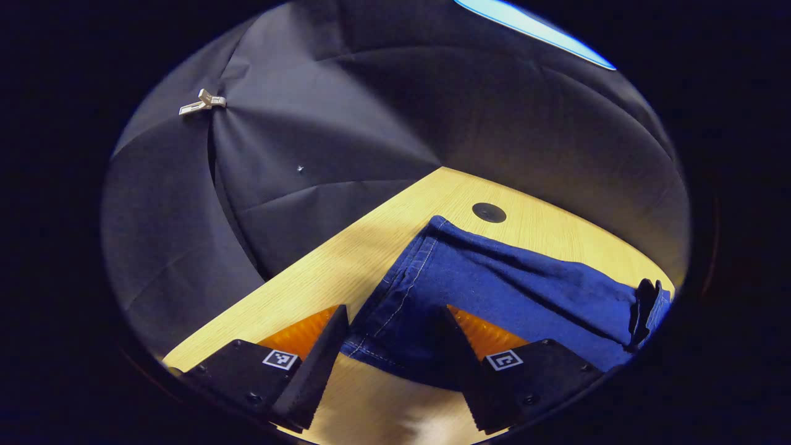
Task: Grasp the waist and the cuffs of the jeans and fold them to make the two legs overlap; first hold the waist and fold one-third of the jeans toward the cuffs, then hold the cuffs and fold the remaining one-third in the same direction to finish folding.
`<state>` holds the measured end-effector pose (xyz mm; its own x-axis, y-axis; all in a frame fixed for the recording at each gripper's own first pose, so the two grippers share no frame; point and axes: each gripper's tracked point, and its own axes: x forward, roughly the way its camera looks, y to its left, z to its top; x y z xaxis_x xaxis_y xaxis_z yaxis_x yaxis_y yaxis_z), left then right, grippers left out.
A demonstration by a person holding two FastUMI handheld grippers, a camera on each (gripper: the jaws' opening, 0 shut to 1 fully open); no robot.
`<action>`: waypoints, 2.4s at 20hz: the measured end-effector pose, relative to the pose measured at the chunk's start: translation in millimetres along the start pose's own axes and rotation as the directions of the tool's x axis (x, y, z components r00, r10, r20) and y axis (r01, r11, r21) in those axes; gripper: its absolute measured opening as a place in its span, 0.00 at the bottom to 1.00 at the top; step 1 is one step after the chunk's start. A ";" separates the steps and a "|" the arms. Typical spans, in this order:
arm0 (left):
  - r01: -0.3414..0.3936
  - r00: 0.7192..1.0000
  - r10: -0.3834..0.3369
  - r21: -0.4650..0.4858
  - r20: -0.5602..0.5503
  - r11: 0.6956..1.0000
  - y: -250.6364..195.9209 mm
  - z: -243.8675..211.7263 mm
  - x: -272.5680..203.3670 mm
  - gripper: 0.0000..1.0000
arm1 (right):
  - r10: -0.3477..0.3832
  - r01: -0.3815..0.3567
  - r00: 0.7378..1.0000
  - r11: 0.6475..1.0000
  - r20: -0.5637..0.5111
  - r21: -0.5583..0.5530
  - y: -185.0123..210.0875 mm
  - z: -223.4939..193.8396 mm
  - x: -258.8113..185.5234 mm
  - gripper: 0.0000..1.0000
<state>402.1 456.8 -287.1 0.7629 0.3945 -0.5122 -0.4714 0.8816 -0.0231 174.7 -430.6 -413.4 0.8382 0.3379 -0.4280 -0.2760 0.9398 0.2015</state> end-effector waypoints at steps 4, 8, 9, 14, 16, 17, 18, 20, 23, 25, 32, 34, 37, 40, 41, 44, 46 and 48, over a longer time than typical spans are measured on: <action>0.096 0.995 -0.093 -0.079 0.040 0.992 -10.0 2.6 2.9 0.53 | -0.022 0.022 0.999 1.000 -0.023 0.000 -11.2 -6.9 0.3 0.98; 0.195 0.980 -0.185 -0.174 0.070 0.965 -11.9 7.6 -2.7 0.17 | -0.038 0.038 0.999 0.999 -0.005 -0.004 -20.0 -0.2 3.0 0.98; 0.207 0.978 -0.196 -0.197 0.075 0.958 -11.8 7.2 -2.0 0.10 | -0.042 0.042 0.999 0.999 0.002 -0.007 -21.6 2.3 4.0 0.98; 0.229 0.967 -0.203 -0.173 0.157 0.958 -20.7 40.3 -32.4 0.07 | -0.062 0.063 0.998 0.998 0.031 -0.026 -31.9 12.0 2.8 0.98; 0.276 0.943 -0.238 -0.146 0.232 0.950 -48.5 68.1 -60.7 0.06 | -0.085 0.087 0.995 0.995 0.046 -0.046 -42.5 18.2 -1.4 0.97; 0.307 0.926 -0.266 -0.127 0.266 0.943 -64.5 81.5 -78.6 0.06 | -0.101 0.104 0.994 0.993 0.050 -0.055 -49.8 19.8 -0.2 0.97; 0.345 0.904 -0.300 -0.104 0.305 0.933 -86.4 95.0 -98.0 0.06 | -0.118 0.121 0.992 0.991 0.053 -0.058 -58.7 22.9 -1.7 0.97; 0.417 0.848 -0.381 -0.021 0.368 0.909 -136.0 117.7 -144.7 0.06 | -0.154 0.157 0.986 0.986 0.064 -0.049 -77.0 29.6 -4.8 0.98; 0.485 0.775 -0.467 0.074 0.425 0.872 -223.6 123.6 -203.3 0.06 | -0.217 0.222 0.972 0.974 0.094 -0.046 -104.2 33.2 -12.4 0.97; 0.572 0.724 -0.563 0.108 0.400 0.813 -298.4 98.9 -233.7 0.06 | -0.263 0.269 0.962 0.959 0.077 -0.091 -123.1 23.0 -22.1 0.97; 0.791 0.533 -0.828 0.246 0.173 0.560 -519.6 -38.6 -285.6 0.11 | -0.353 0.354 0.934 0.935 0.061 -0.008 -170.1 3.7 -61.8 0.97; 0.830 0.492 -0.865 0.250 0.094 0.499 -550.7 -76.4 -288.7 0.43 | -0.375 0.376 0.926 0.927 0.049 -0.002 -181.2 -1.7 -73.4 0.97; 0.813 0.518 -0.853 0.277 0.055 0.512 -551.9 -108.8 -287.7 0.95 | -0.399 0.399 0.915 0.917 0.063 0.014 -189.8 0.4 -89.2 0.97; 0.804 0.519 -0.849 0.281 0.096 0.524 -519.9 -106.7 -312.3 0.97 | -0.404 0.402 0.912 0.915 0.078 0.031 -186.2 2.0 -106.8 0.97; 0.796 0.526 -0.843 0.283 0.115 0.535 -498.5 -101.5 -322.7 0.97 | -0.398 0.396 0.914 0.917 0.082 0.037 -180.6 3.6 -111.9 0.97; 0.747 0.563 -0.803 0.295 0.195 0.595 -438.3 -77.8 -354.9 0.97 | -0.372 0.368 0.923 0.928 0.095 0.063 -156.8 17.4 -131.1 0.97; 0.713 0.582 -0.772 0.298 0.255 0.635 -395.9 -57.4 -384.0 0.97 | -0.358 0.355 0.926 0.934 0.122 0.046 -138.7 39.8 -150.9 0.97; 0.674 0.606 -0.737 0.299 0.300 0.676 -351.6 -42.6 -414.8 0.97 | -0.340 0.342 0.925 0.940 0.169 0.016 -120.9 70.3 -175.7 0.97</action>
<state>232.5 -27.8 -103.2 0.9423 -0.3328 -0.0363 0.3276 0.9390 -0.1042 93.8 -607.1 -300.6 0.9488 -0.0150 -0.3156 0.0348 0.9978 0.0572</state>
